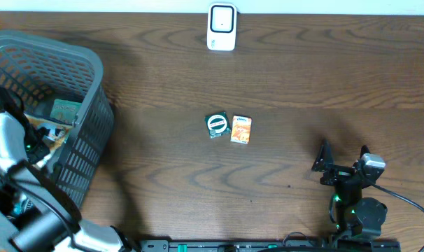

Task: Scan the item barcode
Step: 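Grasp the wet wiper sheet bag in the basket with the left gripper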

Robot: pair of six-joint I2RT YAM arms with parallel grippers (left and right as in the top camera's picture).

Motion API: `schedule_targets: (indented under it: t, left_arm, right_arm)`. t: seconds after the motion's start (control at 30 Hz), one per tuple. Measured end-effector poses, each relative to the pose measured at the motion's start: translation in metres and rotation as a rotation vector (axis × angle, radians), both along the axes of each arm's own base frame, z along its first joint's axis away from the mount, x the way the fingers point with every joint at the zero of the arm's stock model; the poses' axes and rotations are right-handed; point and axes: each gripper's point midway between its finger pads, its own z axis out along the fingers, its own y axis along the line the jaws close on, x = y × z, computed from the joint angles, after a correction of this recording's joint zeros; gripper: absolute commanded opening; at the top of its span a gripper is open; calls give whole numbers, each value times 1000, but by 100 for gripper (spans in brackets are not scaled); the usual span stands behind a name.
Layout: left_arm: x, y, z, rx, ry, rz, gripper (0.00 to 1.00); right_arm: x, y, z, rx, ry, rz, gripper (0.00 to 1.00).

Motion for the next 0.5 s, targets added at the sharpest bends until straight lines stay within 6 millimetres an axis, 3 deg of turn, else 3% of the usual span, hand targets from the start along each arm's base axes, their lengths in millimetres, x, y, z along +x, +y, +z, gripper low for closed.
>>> schedule_targets:
  t: [0.27,0.5]
  left_arm:
    - [20,-8,121,210,-320,-208,7]
    - [41,-39,221,364,-662,-425,8]
  right_arm:
    - [0,0,0,0,0,0,99]
    - [0,0,0,0,0,-1,99]
